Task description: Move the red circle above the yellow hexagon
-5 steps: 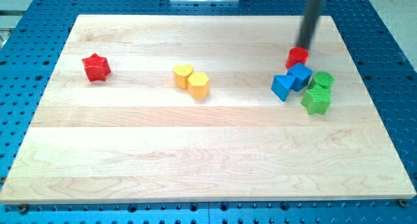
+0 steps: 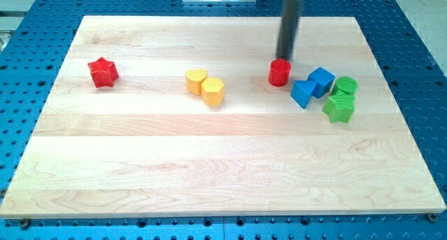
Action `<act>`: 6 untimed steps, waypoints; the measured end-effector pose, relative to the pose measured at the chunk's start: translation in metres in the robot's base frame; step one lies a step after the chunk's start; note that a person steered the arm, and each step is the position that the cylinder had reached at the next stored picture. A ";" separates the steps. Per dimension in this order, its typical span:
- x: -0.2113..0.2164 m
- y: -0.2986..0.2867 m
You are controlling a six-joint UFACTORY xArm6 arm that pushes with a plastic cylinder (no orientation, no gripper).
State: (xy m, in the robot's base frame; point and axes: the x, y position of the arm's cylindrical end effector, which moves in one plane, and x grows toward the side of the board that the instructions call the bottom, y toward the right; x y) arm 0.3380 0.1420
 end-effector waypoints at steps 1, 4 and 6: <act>0.039 -0.018; 0.027 -0.118; 0.024 -0.118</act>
